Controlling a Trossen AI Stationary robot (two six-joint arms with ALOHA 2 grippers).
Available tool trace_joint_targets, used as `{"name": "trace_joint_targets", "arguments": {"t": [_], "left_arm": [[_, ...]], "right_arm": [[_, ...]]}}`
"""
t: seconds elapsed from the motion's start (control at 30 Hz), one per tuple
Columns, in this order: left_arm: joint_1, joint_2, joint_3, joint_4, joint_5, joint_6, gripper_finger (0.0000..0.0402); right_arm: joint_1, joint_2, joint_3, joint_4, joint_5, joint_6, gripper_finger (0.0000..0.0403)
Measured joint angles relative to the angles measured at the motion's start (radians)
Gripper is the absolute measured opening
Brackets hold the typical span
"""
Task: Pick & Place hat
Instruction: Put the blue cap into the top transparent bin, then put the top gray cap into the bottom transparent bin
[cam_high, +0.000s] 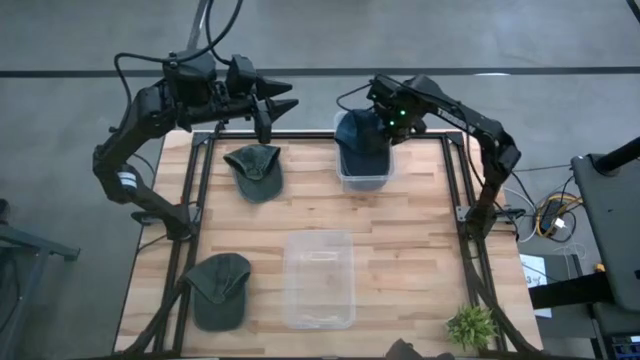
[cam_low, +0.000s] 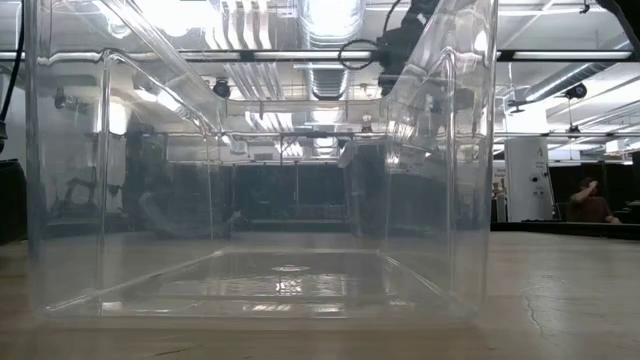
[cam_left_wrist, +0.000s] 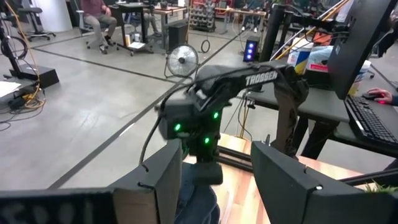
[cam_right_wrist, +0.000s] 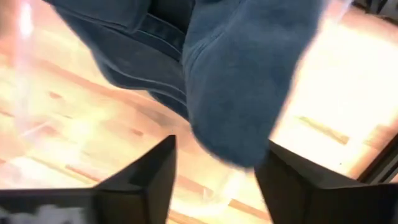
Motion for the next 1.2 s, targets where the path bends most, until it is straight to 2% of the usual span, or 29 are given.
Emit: {"name": "trace_joint_targets", "arguments": {"t": [0.3, 0.4, 0.47, 0.63, 0.73, 0.87, 1.0, 1.1, 1.2], "left_arm": [[0.0, 0.001, -0.012, -0.006, -0.011, -0.002, 0.0186], [0.0, 0.006, -0.016, -0.031, -0.045, -0.014, 0.0186], [0.0, 0.008, -0.026, -0.042, -0.105, -0.061, 0.0186], [0.001, 0.01, -0.098, -0.089, -0.272, -0.29, 0.0186], [0.003, 0.01, -0.162, -0.108, -0.287, -0.416, 0.0186], [0.01, 0.01, -0.275, -0.14, -0.288, -0.704, 0.0186], [0.012, 0.011, -0.378, -0.178, -0.361, -0.802, 0.0186], [0.031, 0.01, -0.461, -0.205, -0.36, -0.915, 0.0186], [0.049, 0.01, -0.543, -0.214, -0.37, -0.949, 0.0186]], "right_arm": [[0.003, -0.173, 0.0, 0.051, 0.02, 0.002, 0.0319], [0.014, -0.24, 0.0, 0.079, 0.03, -0.043, 0.0347], [0.031, -0.287, 0.0, 0.112, 0.031, -0.078, 0.036], [0.105, -0.405, 0.0, 0.22, 0.03, -0.144, 0.0365], [0.155, -0.463, 0.0, 0.257, 0.03, -0.164, 0.0366], [0.212, -0.519, 0.0, 0.278, 0.033, -0.179, 0.0366], [0.252, -0.555, 0.0, 0.283, 0.04, -0.179, 0.0366], [0.282, -0.566, 0.0, 0.286, 0.044, -0.179, 0.0366], [0.308, -0.568, 0.0, 0.301, 0.056, -0.179, 0.0366]]}}
